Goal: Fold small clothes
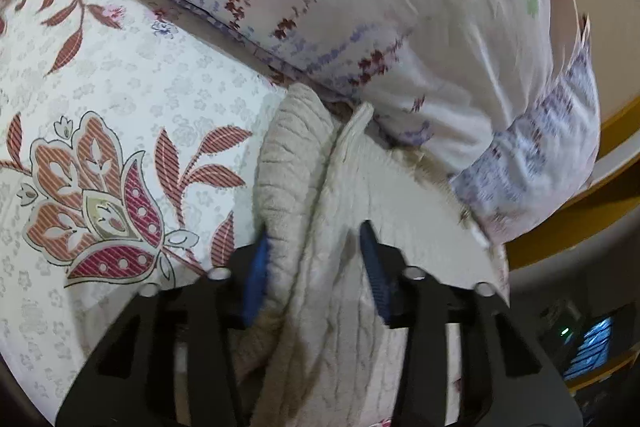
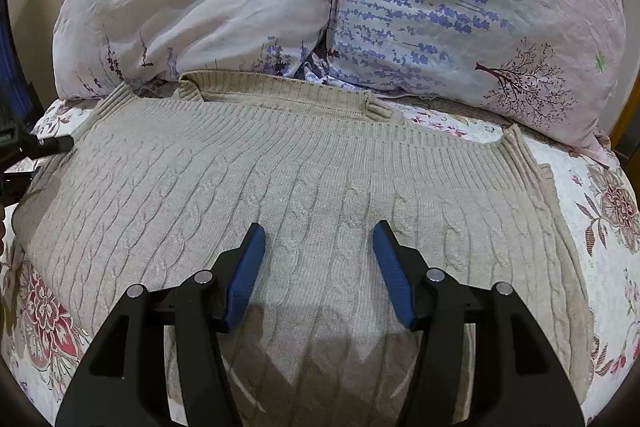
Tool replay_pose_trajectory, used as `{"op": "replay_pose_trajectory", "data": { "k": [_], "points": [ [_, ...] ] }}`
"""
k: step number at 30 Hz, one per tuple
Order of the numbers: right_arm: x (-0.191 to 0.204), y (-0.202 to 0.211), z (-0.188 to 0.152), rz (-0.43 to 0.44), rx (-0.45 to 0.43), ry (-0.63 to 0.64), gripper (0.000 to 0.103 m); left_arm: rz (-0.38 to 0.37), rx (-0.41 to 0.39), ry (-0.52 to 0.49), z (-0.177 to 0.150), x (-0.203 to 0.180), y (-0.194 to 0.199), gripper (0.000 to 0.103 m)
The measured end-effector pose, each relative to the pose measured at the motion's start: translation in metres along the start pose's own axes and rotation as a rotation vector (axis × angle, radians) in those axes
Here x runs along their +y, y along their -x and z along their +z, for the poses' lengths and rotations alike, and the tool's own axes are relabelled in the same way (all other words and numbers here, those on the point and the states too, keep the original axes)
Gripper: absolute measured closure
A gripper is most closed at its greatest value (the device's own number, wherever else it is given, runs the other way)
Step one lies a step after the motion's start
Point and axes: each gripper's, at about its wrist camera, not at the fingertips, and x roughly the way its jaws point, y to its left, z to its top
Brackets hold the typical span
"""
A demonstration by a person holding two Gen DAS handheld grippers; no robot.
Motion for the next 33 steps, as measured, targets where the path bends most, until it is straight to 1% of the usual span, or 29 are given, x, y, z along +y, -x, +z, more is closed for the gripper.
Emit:
{"op": "replay_pose_trajectory", "data": {
  "k": [1,2,3,4,7,8,11,17,19,21,25,28,32,33],
  "points": [
    [0.0,0.0,0.0,0.0,0.0,0.001,0.045,0.009,0.014,-0.014,-0.001,-0.003,-0.002,0.077],
    [0.0,0.0,-0.001,-0.001,0.0,0.0,0.045,0.021,0.026,-0.037,-0.001,-0.007,-0.002,0.082],
    [0.0,0.0,-0.001,-0.001,0.0,0.0,0.045,0.037,0.033,-0.065,-0.001,-0.014,-0.002,0.083],
    [-0.001,0.0,-0.001,-0.001,0.0,-0.001,0.045,0.031,0.033,-0.076,0.0,-0.019,0.0,0.084],
    [-0.001,-0.001,-0.002,-0.001,0.0,-0.002,0.044,-0.091,0.0,-0.058,0.007,-0.034,0.015,0.086],
    [-0.001,-0.001,-0.002,-0.001,0.0,-0.001,0.044,-0.144,-0.015,-0.056,0.009,-0.042,0.021,0.087],
    [-0.002,-0.001,-0.003,0.0,0.0,0.002,0.044,-0.244,-0.049,-0.075,0.009,-0.065,0.03,0.088],
    [0.001,-0.003,-0.004,0.003,0.001,0.009,0.044,-0.379,-0.05,-0.1,0.005,-0.11,0.025,0.089],
    [-0.006,0.003,-0.005,0.048,-0.005,-0.021,0.044,-0.412,-0.038,-0.099,0.002,-0.124,0.021,0.089],
    [-0.022,0.014,-0.011,0.102,-0.047,-0.102,0.044,-0.448,-0.025,-0.12,-0.002,-0.145,0.015,0.089],
    [-0.062,0.037,-0.012,0.119,-0.087,-0.194,0.044,-0.489,0.015,-0.162,-0.018,-0.187,-0.005,0.089],
    [-0.09,0.047,-0.02,0.071,-0.096,-0.23,0.044,-0.508,0.046,-0.178,-0.034,-0.216,-0.031,0.089],
    [-0.125,0.055,-0.035,0.032,-0.092,-0.306,0.044,-0.493,0.113,-0.197,-0.063,-0.244,-0.073,0.089],
    [-0.132,0.056,-0.037,0.022,-0.092,-0.321,0.044,-0.477,0.145,-0.204,-0.073,-0.25,-0.088,0.089]
  ]
}}
